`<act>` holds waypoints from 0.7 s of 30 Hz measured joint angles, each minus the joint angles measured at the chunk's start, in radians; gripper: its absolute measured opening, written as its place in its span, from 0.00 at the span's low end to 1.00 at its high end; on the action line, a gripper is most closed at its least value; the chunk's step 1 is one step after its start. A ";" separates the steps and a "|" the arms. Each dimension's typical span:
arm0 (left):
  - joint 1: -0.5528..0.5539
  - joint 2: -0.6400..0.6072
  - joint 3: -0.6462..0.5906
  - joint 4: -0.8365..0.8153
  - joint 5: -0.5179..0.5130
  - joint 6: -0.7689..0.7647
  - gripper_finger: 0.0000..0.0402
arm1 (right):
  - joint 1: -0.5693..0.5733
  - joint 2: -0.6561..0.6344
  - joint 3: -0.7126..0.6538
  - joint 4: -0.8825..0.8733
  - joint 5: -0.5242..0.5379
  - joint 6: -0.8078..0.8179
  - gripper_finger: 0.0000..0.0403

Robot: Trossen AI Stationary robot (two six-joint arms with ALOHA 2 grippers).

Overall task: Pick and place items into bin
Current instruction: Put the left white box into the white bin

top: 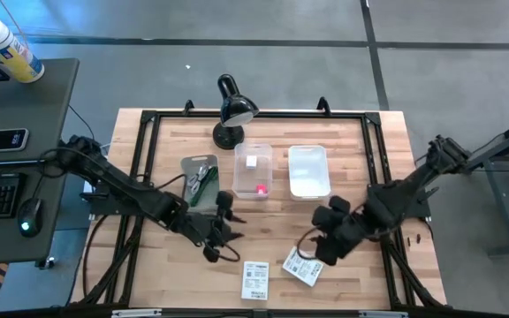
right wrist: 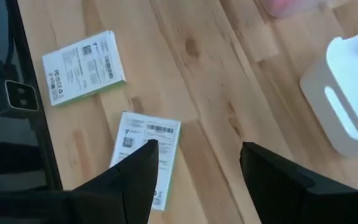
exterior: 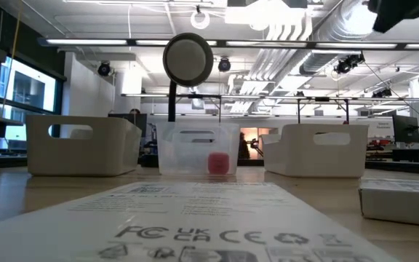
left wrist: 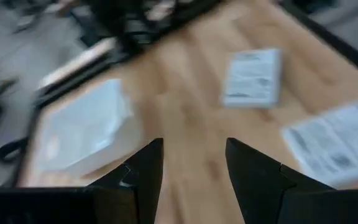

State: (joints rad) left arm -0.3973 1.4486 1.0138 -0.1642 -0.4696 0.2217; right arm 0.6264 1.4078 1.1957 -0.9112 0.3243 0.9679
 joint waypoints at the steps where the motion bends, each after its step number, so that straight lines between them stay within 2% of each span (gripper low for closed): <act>1: 0.001 0.011 0.000 -0.003 0.045 0.023 0.40 | 0.020 0.000 0.000 -0.007 0.021 0.024 0.53; 6: -0.013 0.096 -0.001 -0.071 0.305 0.117 0.40 | 0.092 0.007 0.000 -0.064 0.108 0.152 0.51; 10: -0.027 0.168 -0.001 -0.039 0.424 0.129 0.40 | 0.130 0.008 0.000 -0.104 0.152 0.225 0.51; 18: -0.029 0.261 0.001 0.308 0.432 -0.045 0.40 | 0.224 0.009 0.000 -0.141 0.184 0.256 0.51; 21: -0.029 0.308 0.001 0.350 0.436 -0.071 0.40 | 0.262 0.009 0.000 -0.184 0.197 0.291 0.51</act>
State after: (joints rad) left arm -0.4259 1.7569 1.0152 0.1854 -0.0336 0.1511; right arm 0.8882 1.4166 1.1957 -1.0953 0.5209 1.2590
